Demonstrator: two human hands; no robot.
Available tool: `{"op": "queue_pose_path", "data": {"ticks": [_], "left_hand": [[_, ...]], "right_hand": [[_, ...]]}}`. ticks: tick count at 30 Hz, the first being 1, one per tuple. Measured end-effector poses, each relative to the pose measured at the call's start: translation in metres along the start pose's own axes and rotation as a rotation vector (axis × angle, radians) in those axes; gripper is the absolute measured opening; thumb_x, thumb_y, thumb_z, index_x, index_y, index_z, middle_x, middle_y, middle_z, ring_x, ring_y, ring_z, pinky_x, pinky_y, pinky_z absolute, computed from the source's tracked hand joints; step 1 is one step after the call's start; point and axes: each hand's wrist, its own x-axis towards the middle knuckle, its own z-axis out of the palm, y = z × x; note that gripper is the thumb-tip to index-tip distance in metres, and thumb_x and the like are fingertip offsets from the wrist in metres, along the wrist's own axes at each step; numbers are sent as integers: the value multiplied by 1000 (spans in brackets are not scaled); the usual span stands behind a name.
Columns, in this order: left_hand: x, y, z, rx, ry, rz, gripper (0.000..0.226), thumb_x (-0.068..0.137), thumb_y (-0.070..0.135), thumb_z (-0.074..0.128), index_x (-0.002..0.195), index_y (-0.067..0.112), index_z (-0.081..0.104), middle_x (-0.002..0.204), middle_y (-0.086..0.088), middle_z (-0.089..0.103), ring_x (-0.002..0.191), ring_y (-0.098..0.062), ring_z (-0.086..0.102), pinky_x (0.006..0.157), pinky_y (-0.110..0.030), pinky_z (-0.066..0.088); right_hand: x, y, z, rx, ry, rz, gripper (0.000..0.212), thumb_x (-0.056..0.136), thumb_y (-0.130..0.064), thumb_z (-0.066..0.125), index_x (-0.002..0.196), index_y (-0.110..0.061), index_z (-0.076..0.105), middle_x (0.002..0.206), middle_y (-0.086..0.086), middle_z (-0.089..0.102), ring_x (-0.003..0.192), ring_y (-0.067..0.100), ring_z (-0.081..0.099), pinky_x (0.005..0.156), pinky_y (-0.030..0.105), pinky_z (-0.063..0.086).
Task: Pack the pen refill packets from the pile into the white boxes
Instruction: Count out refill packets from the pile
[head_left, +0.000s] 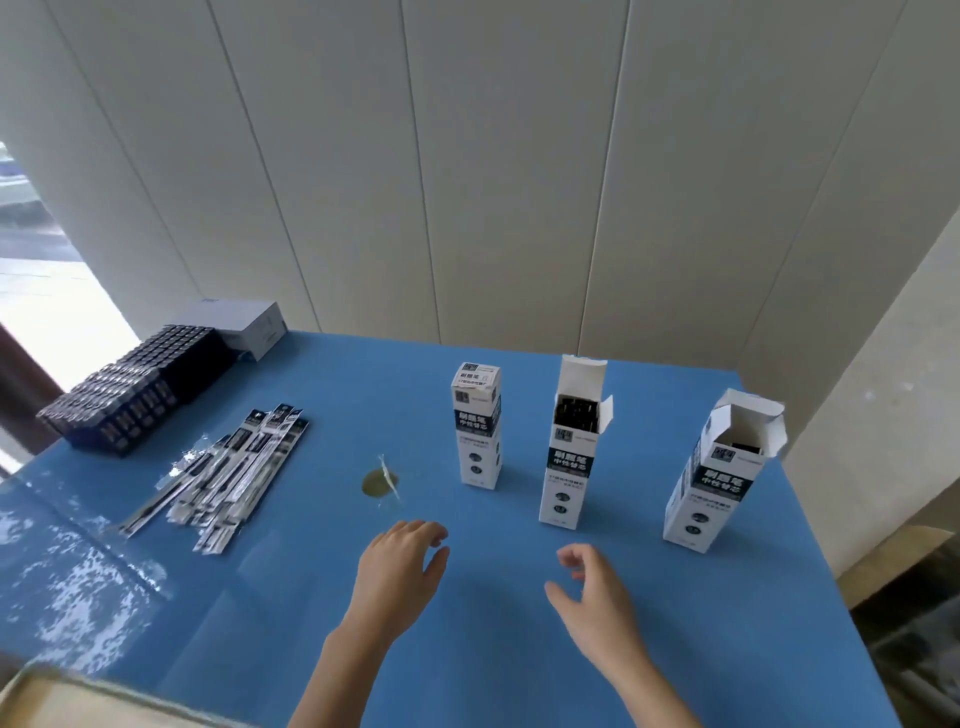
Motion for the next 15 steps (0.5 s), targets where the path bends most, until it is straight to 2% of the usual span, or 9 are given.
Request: {"op": "queue_pose_path", "data": {"ticks": [6,10,15], "left_hand": [[-30,-48,-24,4,31,-33,26,95,31,46,115,23,60,113,11,64,109,-10,57,85,-20,40],[-54,-96,-52,6,30,-48,25,94,32,47,114,24,60,113,11,64,108,-9,57,85,-21,41],[-85,-171,-90,8,44,-79,23,93,32,49,111,24,62,109,12,65,105,-9,58,81,-19,39]], "right_hand": [[-15,-41,42,-97,-89,-112,23,85,-16,60,85,-34,46,93,-14,52,88,2,50,81,15,37],[-31,-77,89,-108,-100,-128,31,85,-18,61,74,-41,43,91,-12,57,86,3,54,79,16,41],[-55,-123,157,-54,-62,-142,26,85,-16,61,74,-38,50,84,-13,62,78,2,59,71,13,44]]}}
